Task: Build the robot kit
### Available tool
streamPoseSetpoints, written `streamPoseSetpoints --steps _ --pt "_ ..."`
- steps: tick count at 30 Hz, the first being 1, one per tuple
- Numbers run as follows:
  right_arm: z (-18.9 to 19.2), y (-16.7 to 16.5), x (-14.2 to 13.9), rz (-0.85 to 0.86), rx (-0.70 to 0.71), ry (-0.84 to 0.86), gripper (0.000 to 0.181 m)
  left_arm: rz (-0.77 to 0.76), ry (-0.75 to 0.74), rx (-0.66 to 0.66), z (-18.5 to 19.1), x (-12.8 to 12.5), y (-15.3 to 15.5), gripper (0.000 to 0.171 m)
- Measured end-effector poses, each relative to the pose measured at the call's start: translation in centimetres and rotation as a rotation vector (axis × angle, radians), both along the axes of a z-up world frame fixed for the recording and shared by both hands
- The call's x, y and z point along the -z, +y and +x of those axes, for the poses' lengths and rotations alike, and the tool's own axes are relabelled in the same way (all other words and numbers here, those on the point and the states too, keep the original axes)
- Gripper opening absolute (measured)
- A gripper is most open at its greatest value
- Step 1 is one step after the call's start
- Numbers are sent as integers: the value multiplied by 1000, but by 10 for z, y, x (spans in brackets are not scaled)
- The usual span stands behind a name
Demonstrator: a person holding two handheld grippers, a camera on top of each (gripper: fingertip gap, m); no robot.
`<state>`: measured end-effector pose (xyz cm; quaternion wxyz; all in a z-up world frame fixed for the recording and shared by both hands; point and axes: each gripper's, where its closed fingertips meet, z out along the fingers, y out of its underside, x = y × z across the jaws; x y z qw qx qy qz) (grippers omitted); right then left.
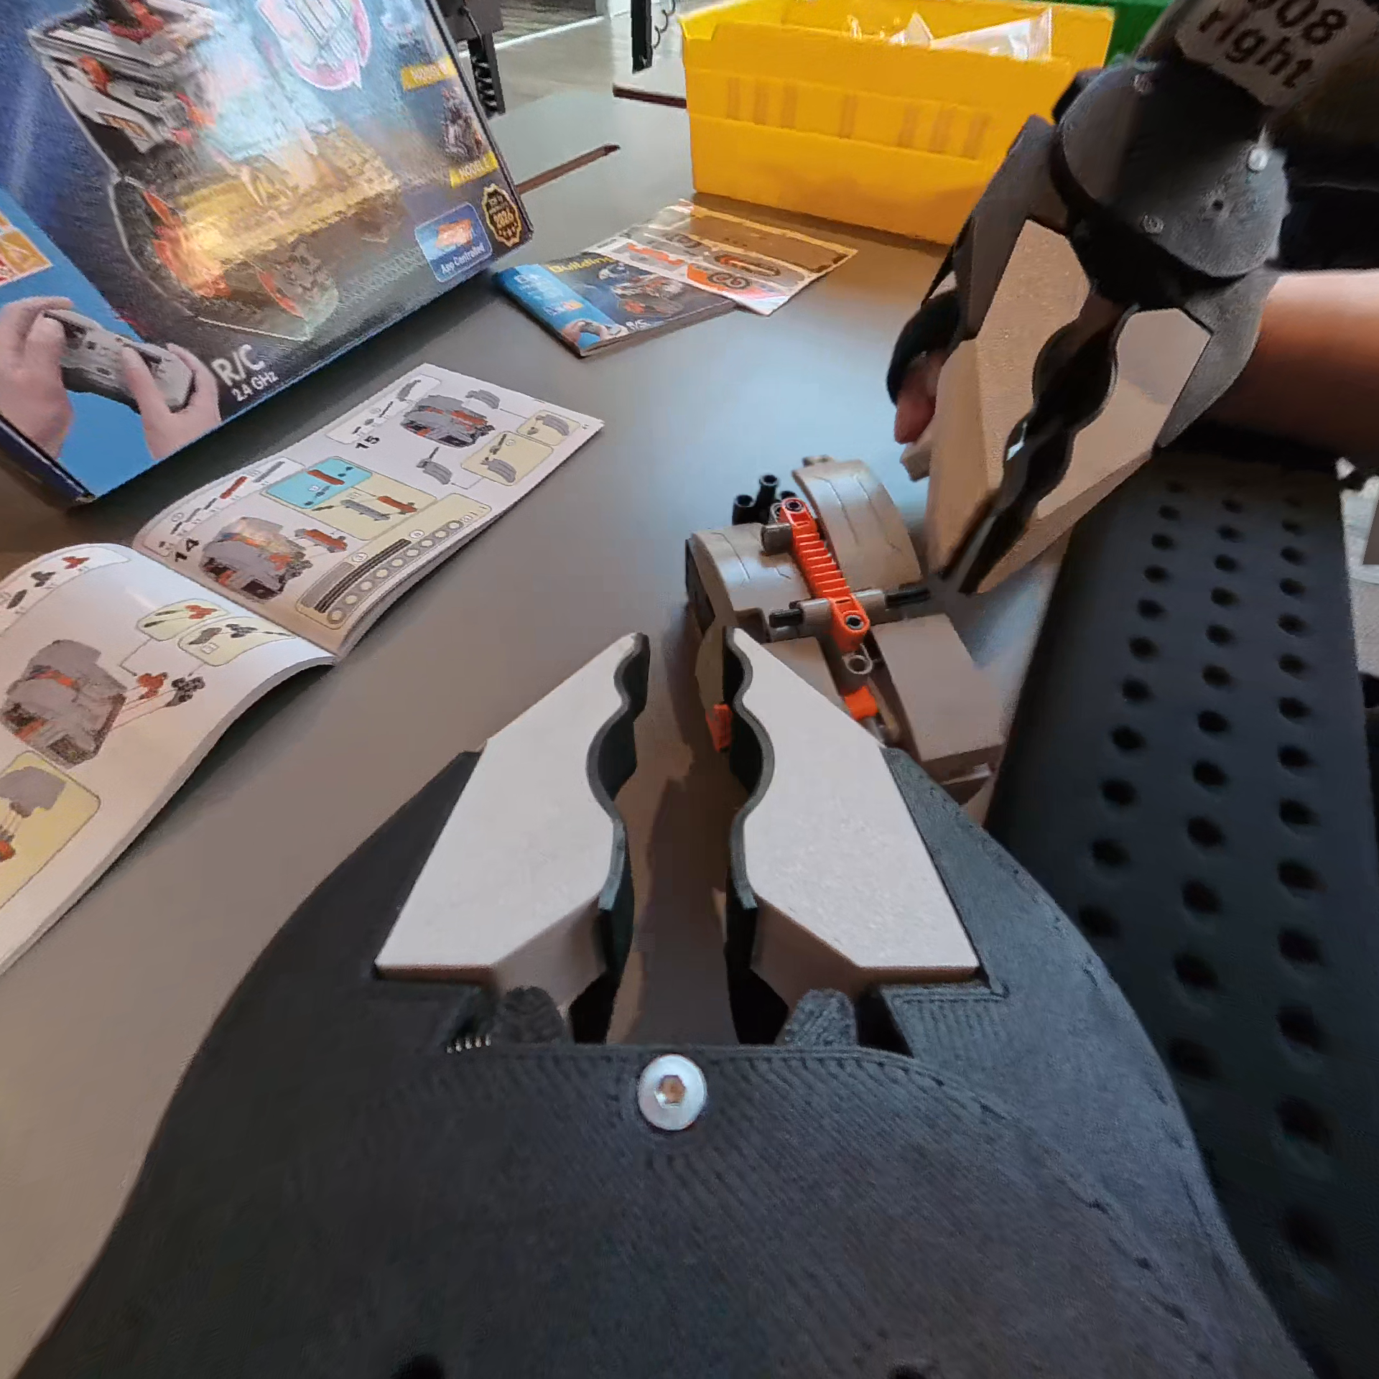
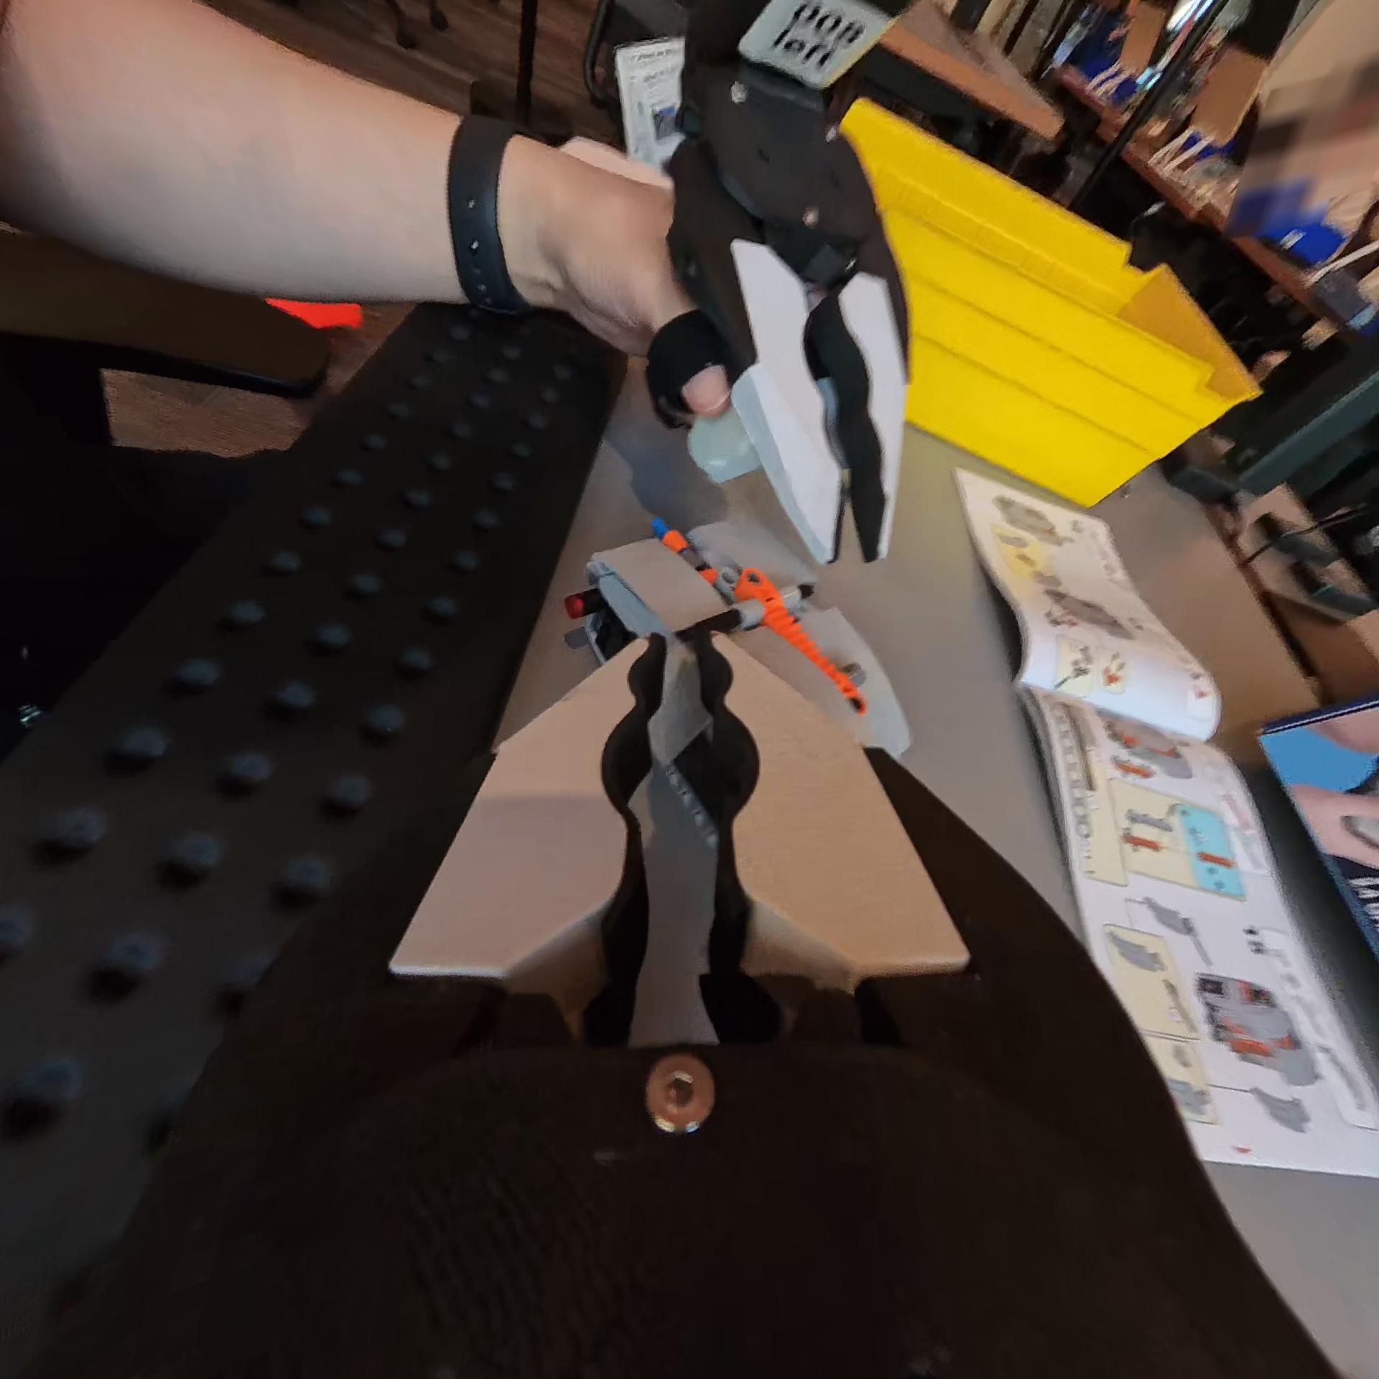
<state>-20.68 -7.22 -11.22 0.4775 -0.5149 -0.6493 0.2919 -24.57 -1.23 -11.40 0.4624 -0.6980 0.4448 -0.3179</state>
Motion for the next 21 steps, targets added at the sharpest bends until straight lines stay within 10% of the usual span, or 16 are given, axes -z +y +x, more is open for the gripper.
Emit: streamPoseSetpoints --steps 10,21 --pt "-8 11 -12 -41 -140 -92 46 14 67 53 17 -6 -48 21" --pt "-15 16 8 -170 -240 -273 40 16 208 -57 27 6 -46 31"
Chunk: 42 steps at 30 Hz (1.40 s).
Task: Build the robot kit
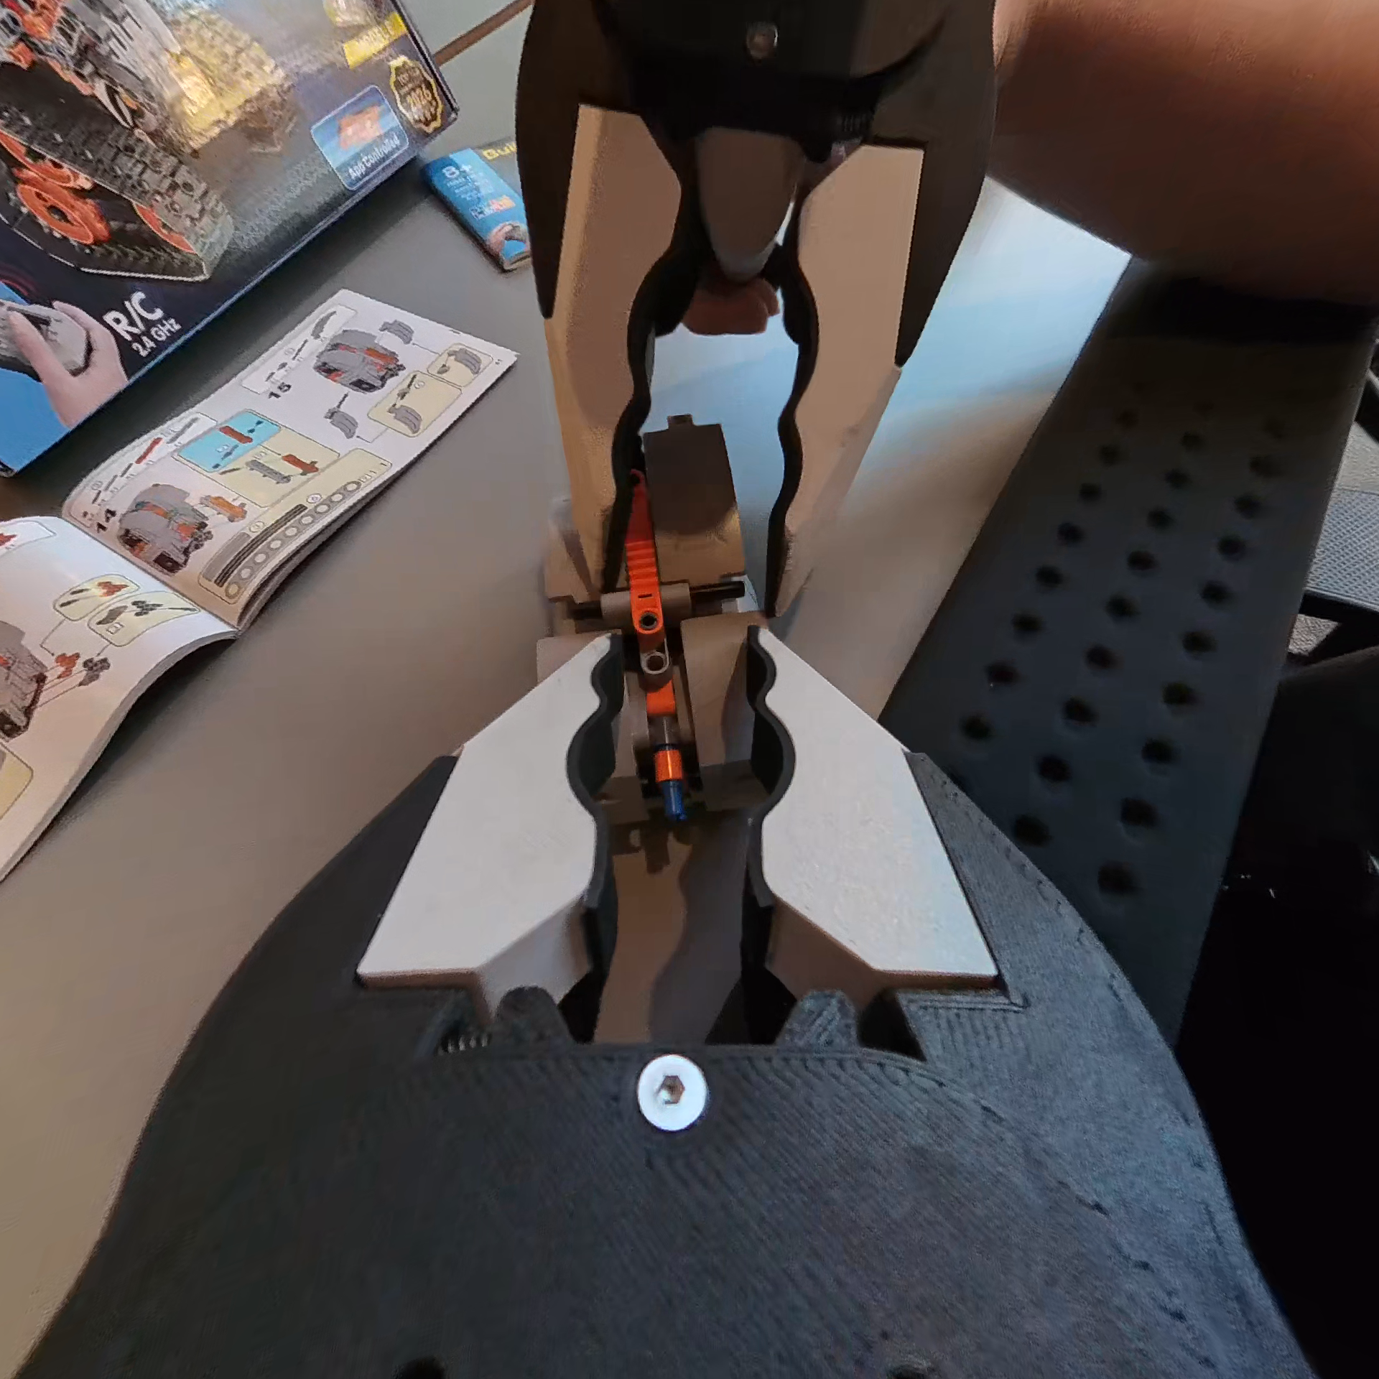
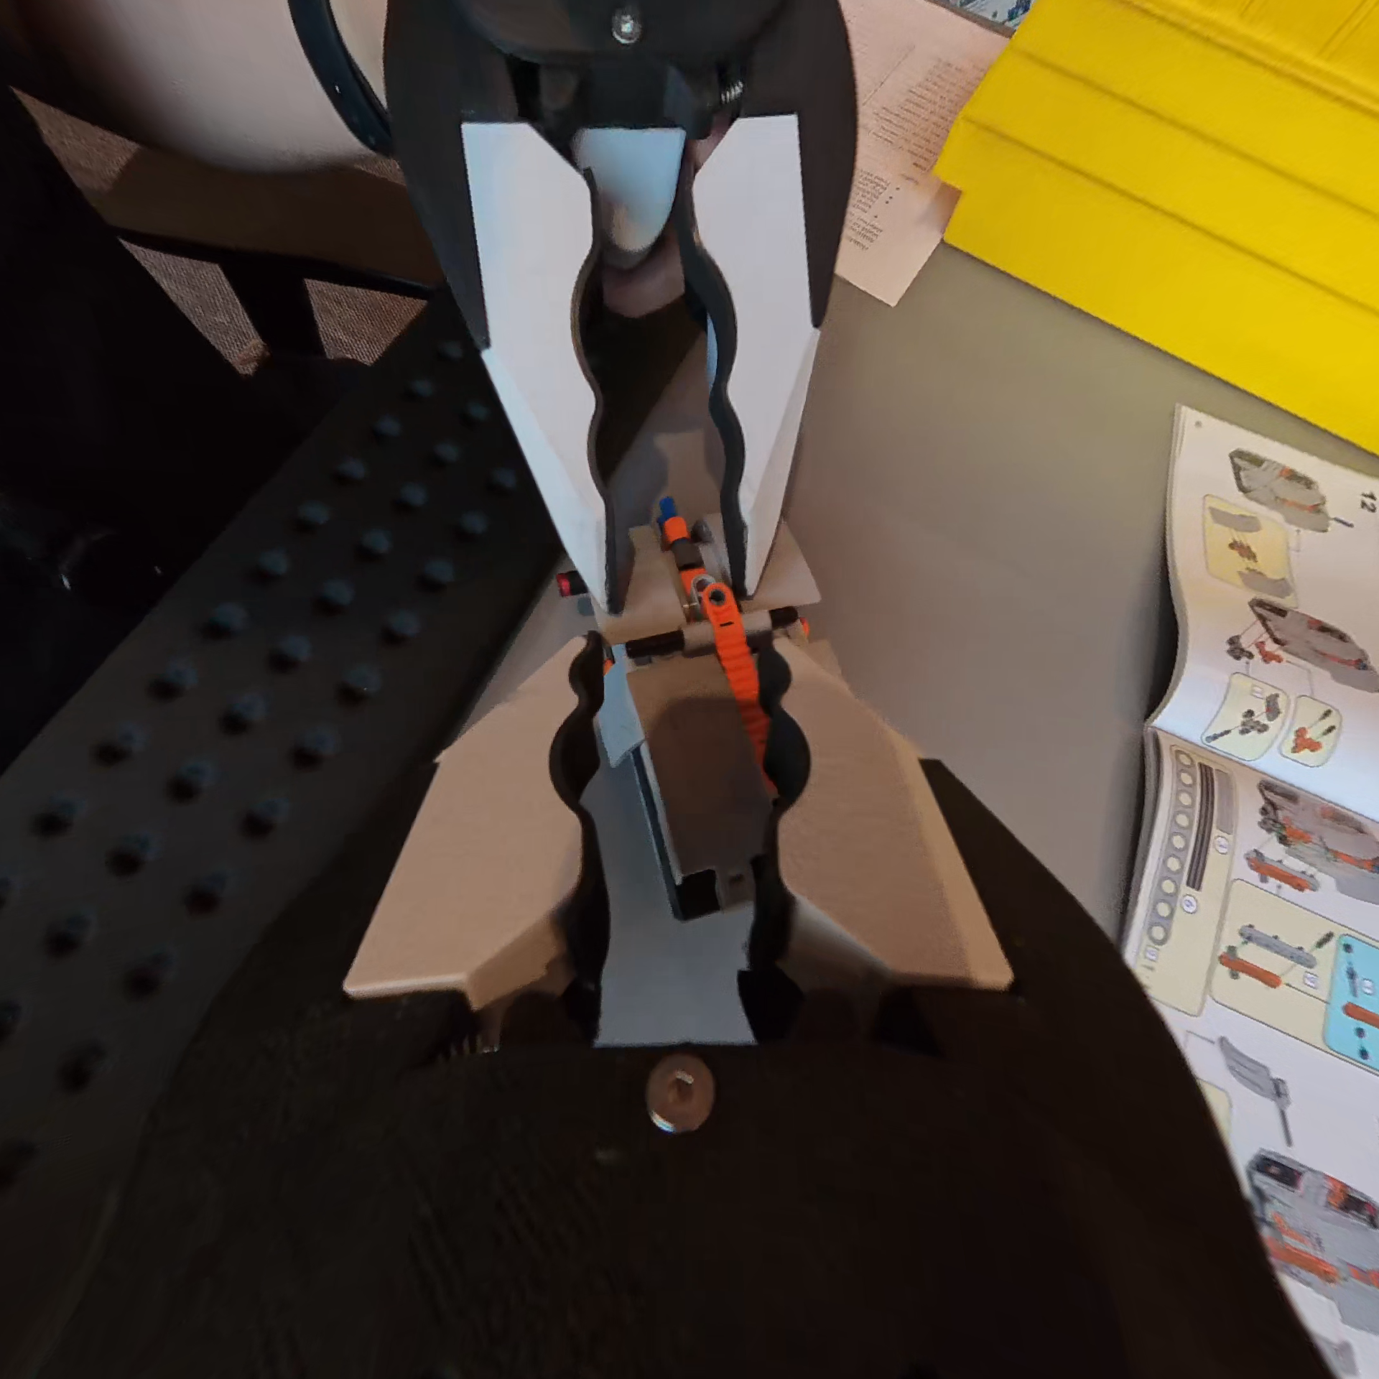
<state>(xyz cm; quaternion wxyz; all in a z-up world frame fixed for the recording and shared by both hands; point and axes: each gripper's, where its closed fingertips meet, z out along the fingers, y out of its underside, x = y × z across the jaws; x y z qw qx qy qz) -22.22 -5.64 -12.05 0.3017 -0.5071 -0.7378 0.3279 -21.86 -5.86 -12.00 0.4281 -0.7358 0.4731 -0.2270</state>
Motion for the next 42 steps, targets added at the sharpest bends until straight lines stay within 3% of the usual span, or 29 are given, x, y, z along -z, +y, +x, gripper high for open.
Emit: streamPoseSetpoints --steps 11,20,31,42 --pt "4 0 -4 -39 72 92 36 35 9 -22 5 -1 1 25" --pt "5 1 -4 -56 66 86 32 32 21 -36 6 -1 0 24" --pt "5 1 -3 -87 59 63 32 43 6 -44 3 1 8 6" --pt "5 1 -2 -91 52 25 32 50 19 7 3 1 8 5"
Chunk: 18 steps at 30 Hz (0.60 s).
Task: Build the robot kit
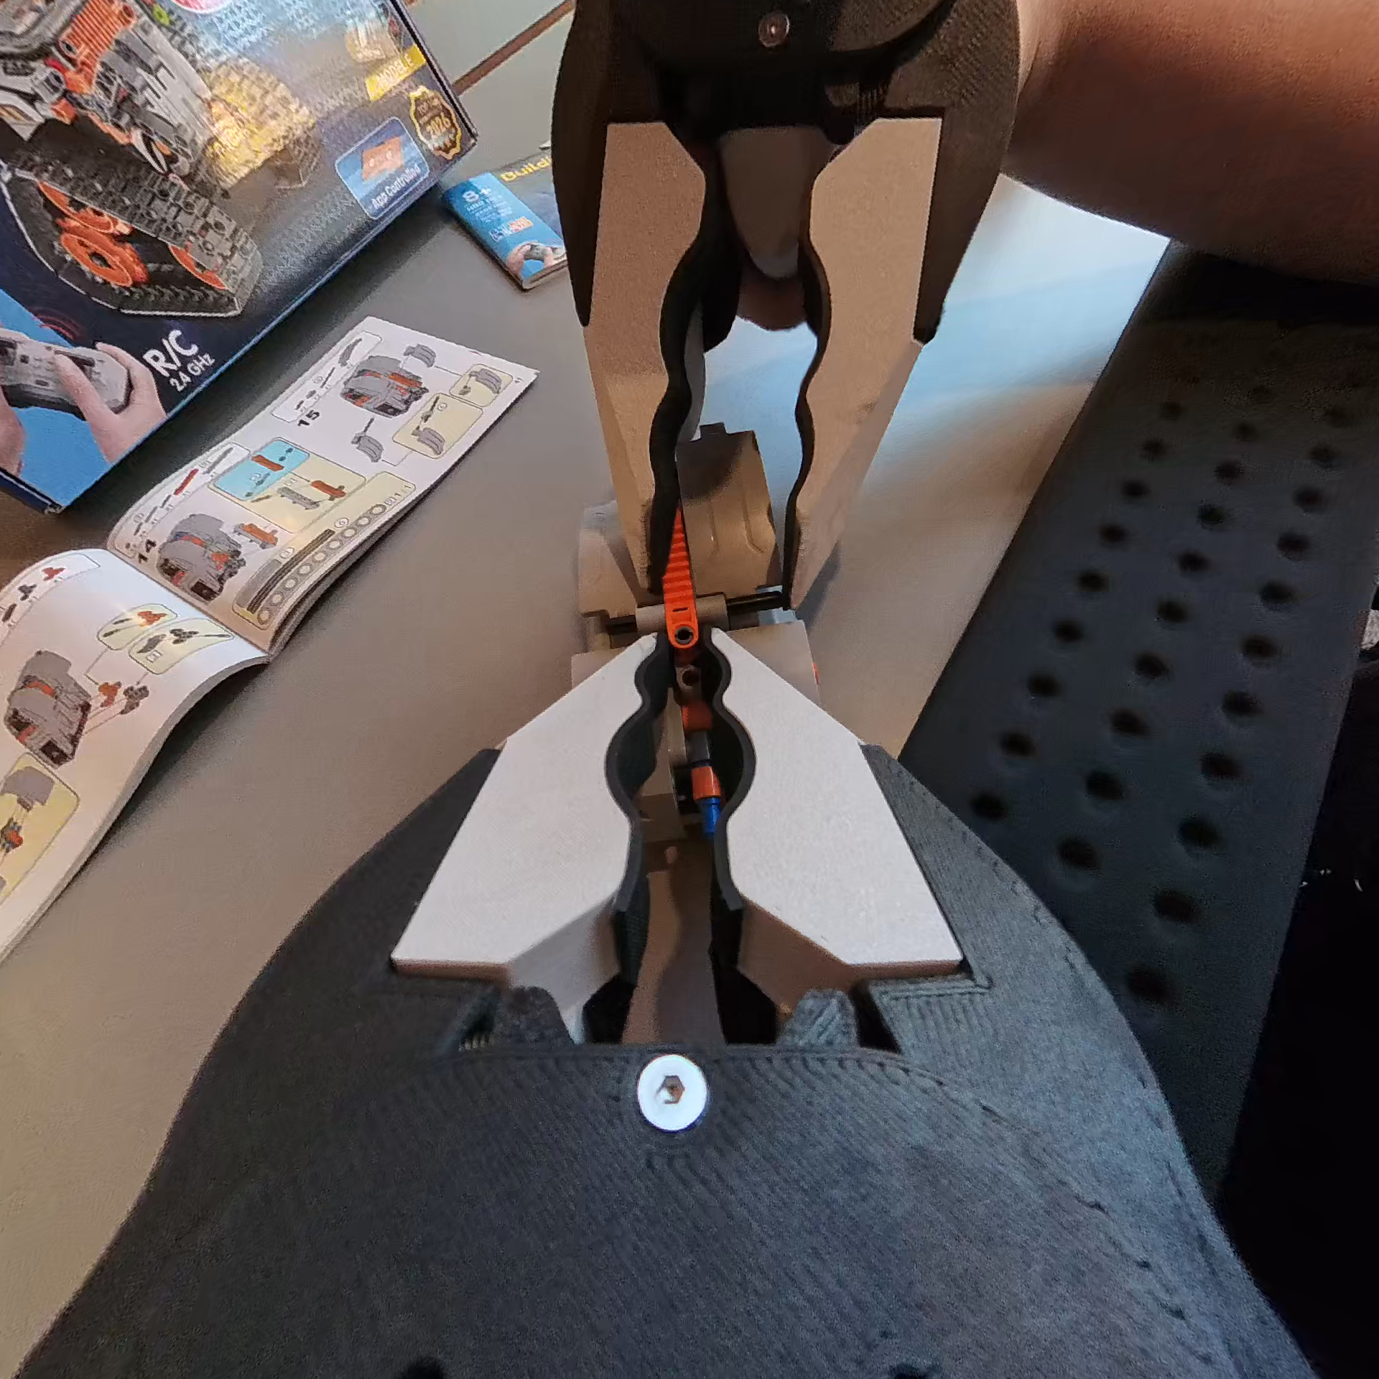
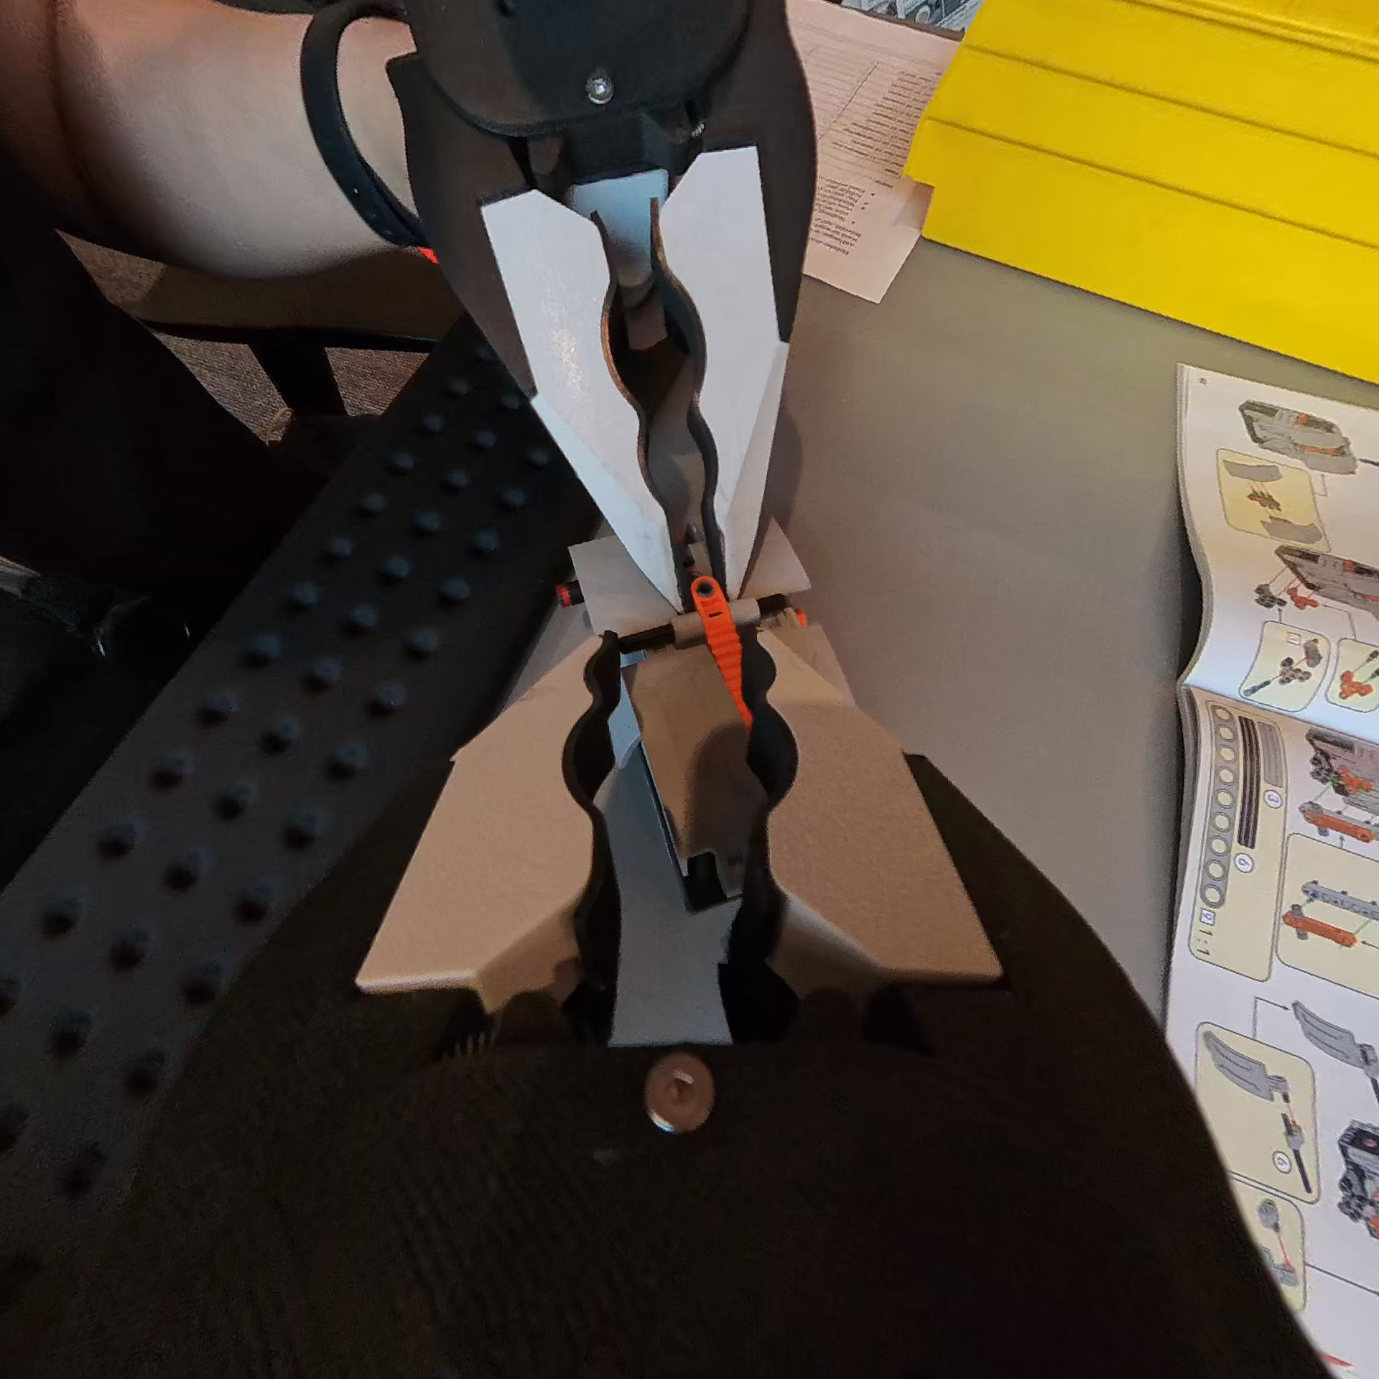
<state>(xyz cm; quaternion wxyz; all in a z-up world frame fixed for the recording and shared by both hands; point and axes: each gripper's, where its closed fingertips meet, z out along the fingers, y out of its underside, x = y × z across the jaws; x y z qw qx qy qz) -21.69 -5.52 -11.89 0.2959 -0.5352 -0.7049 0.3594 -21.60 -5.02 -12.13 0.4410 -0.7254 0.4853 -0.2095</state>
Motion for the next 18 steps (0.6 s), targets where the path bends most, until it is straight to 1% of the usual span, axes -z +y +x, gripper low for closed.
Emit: streamPoseSetpoints --steps 18 --pt "-1 0 0 -1 7 -4 31 -5 -13 1 0 0 0 5"
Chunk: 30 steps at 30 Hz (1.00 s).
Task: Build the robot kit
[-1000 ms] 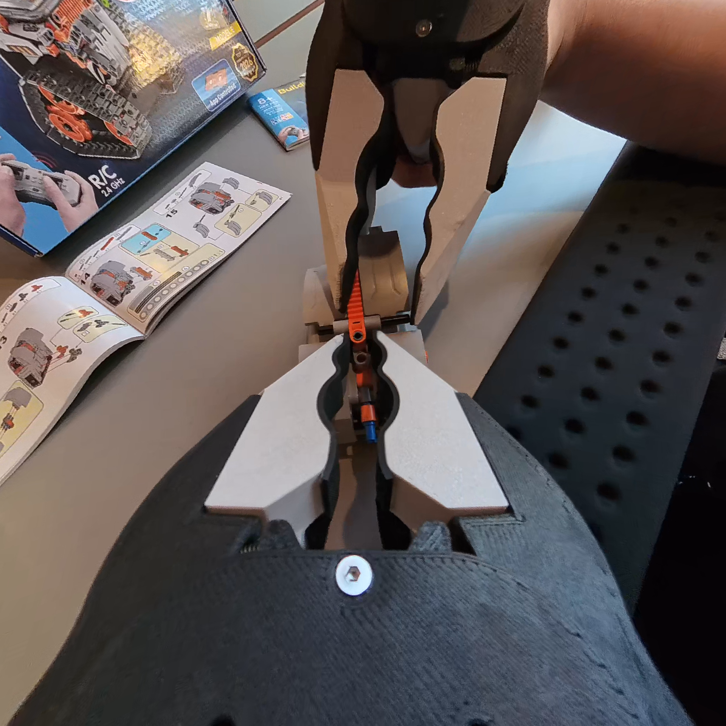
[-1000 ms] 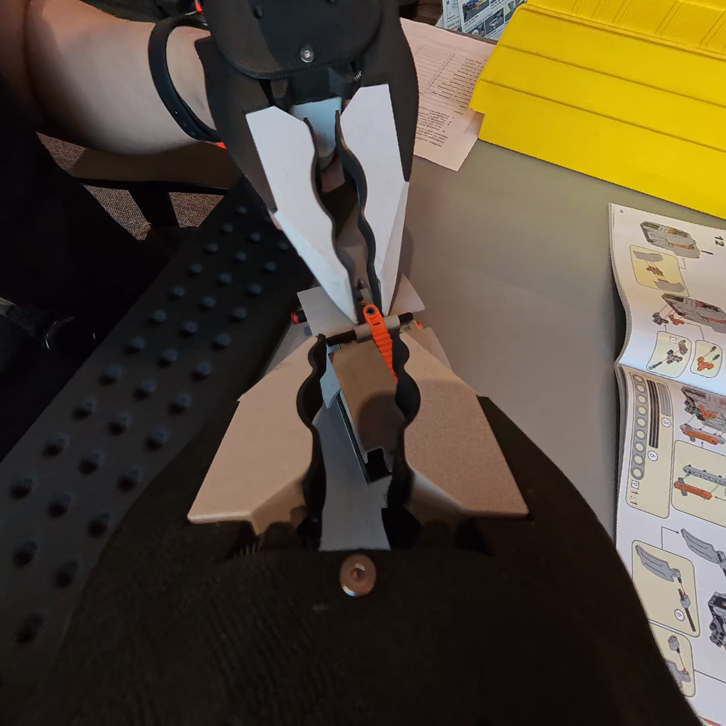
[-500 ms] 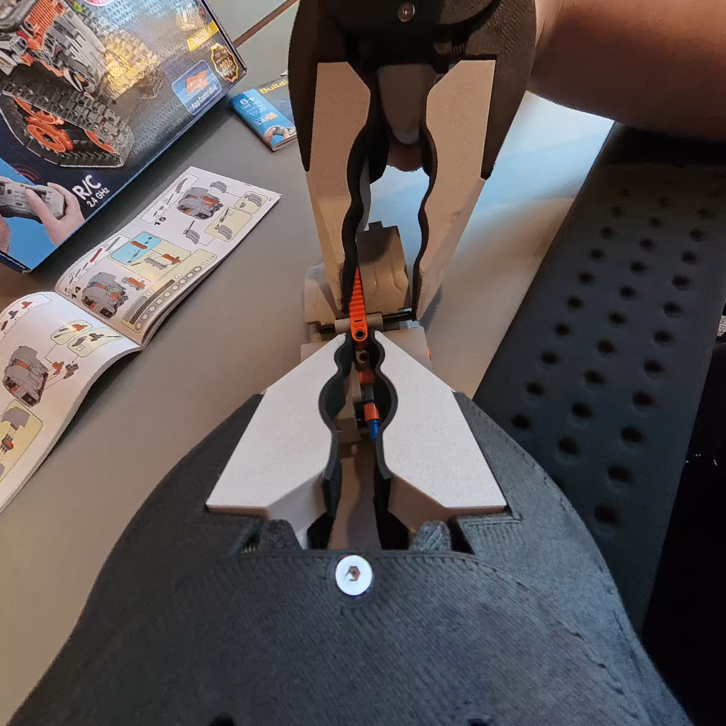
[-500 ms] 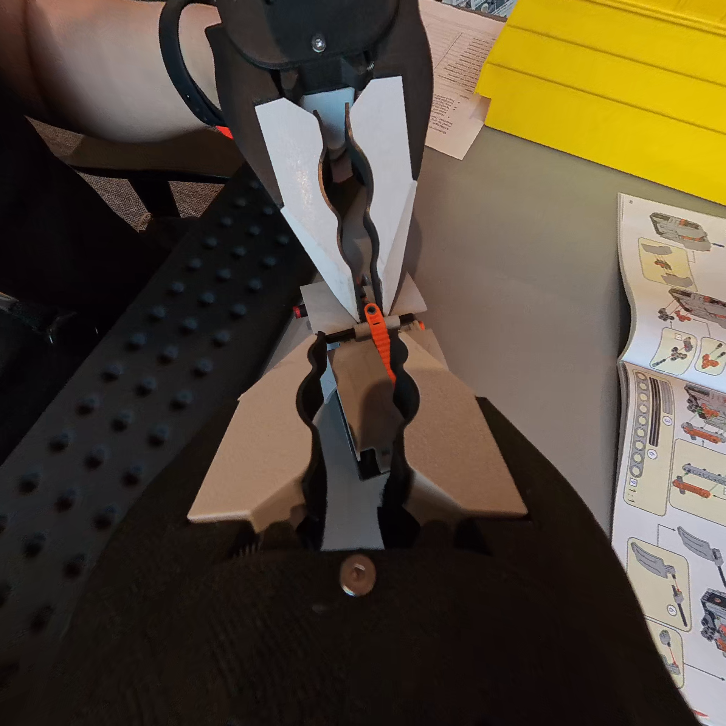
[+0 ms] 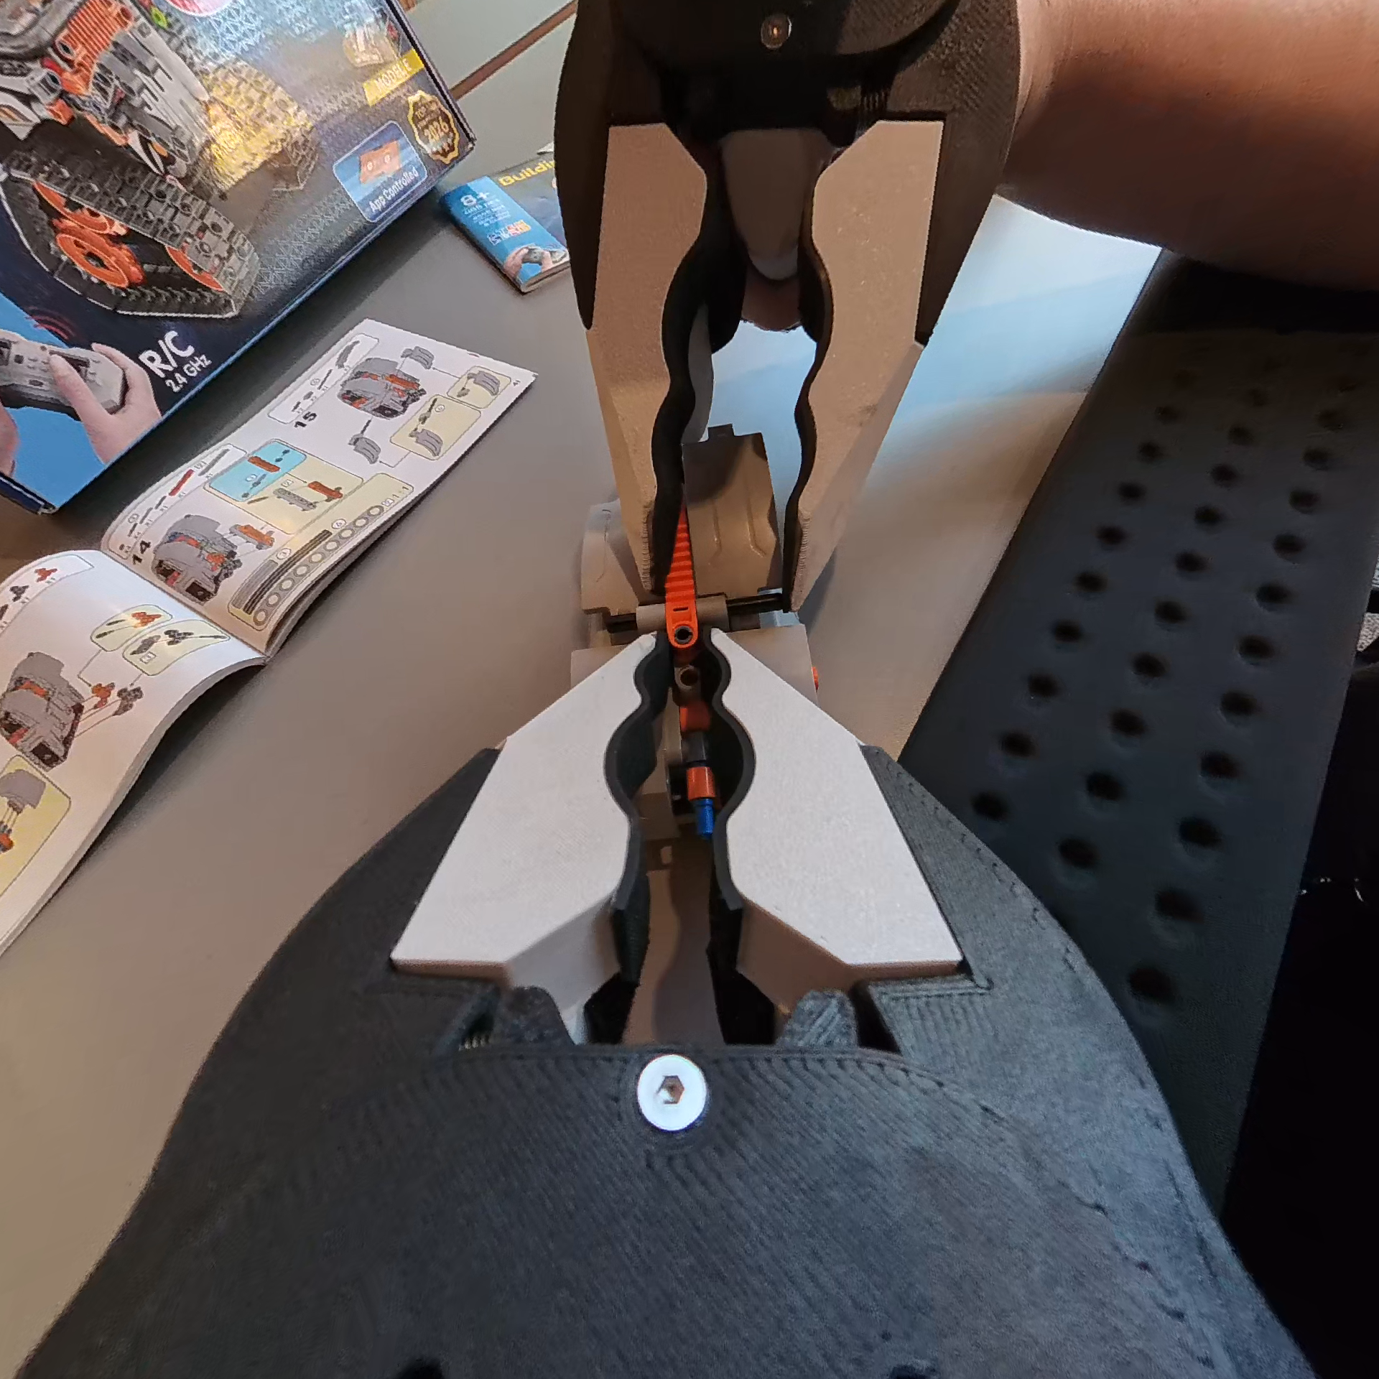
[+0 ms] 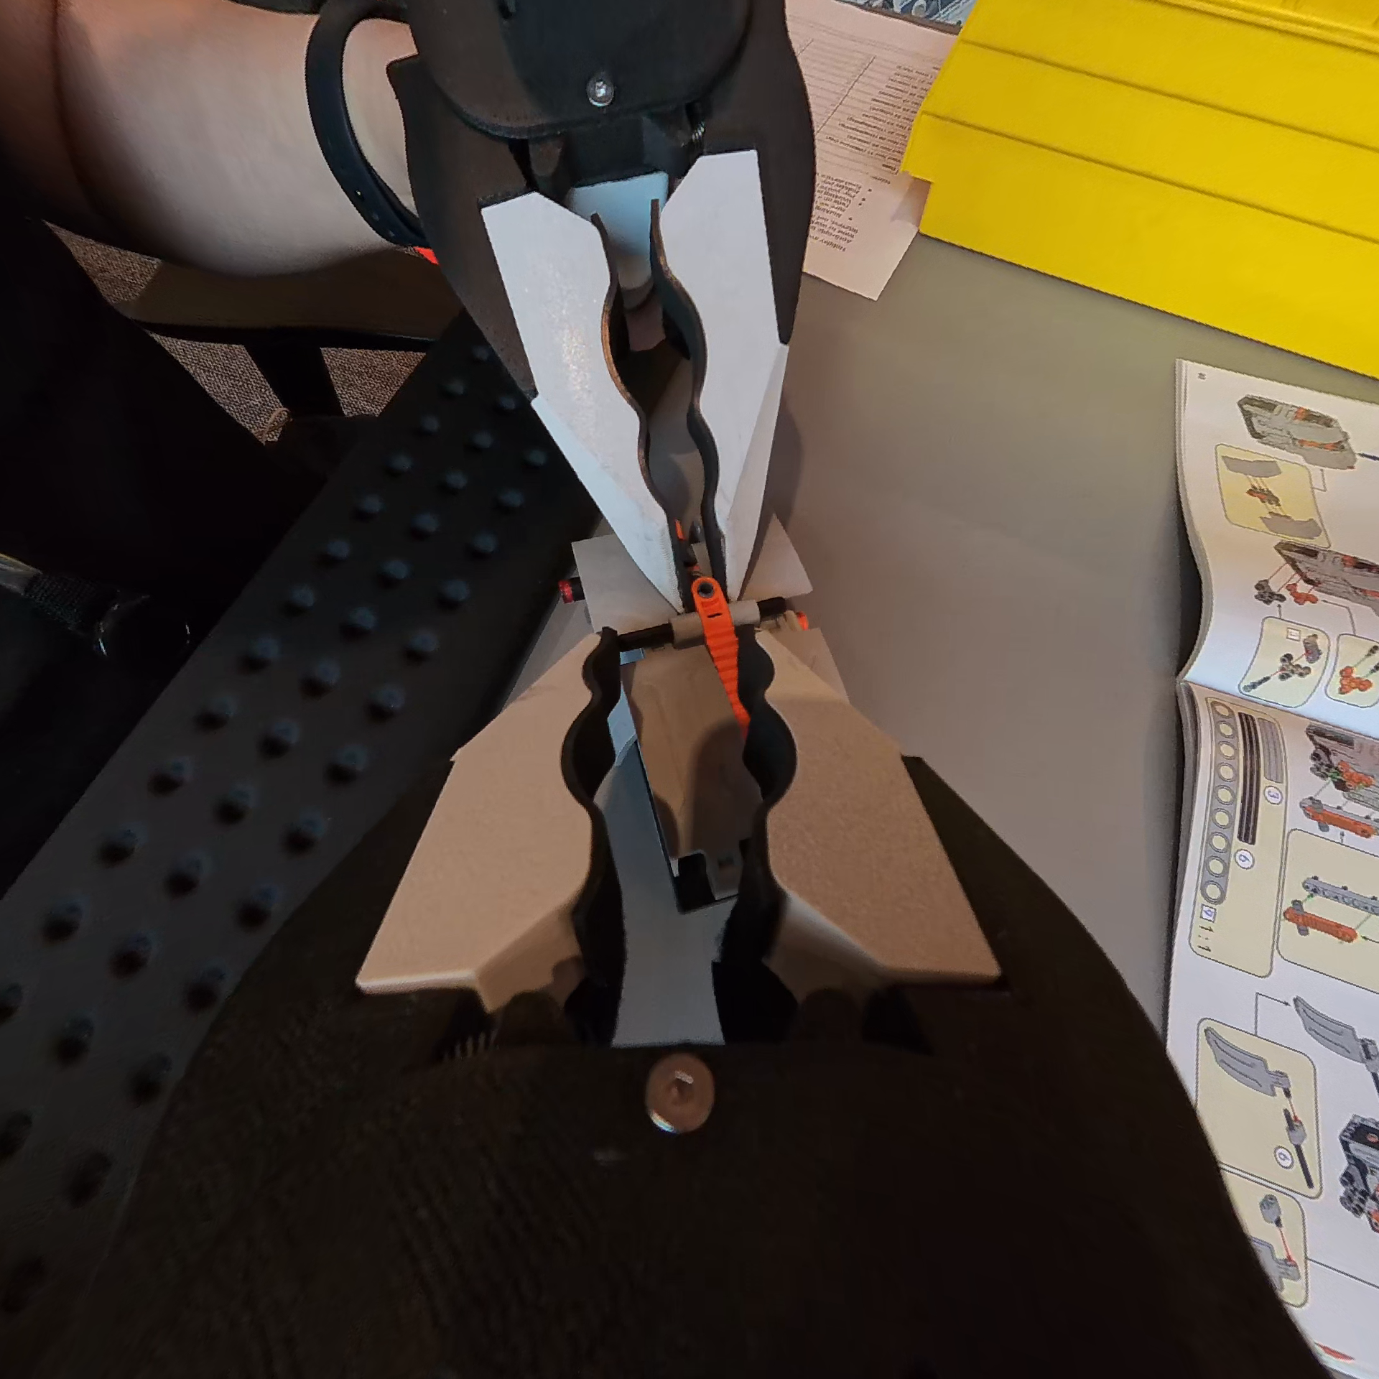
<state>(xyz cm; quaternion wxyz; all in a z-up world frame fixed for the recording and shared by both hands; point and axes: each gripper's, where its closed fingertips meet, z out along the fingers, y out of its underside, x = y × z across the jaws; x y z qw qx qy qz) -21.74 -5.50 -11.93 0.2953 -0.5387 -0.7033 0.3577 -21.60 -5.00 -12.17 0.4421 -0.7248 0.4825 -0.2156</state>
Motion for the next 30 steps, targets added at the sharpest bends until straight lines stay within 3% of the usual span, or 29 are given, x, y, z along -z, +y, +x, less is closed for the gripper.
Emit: streamPoseSetpoints --steps 30 --pt "0 -1 -1 69 -3 26 31 11 0 19 0 0 0 5"
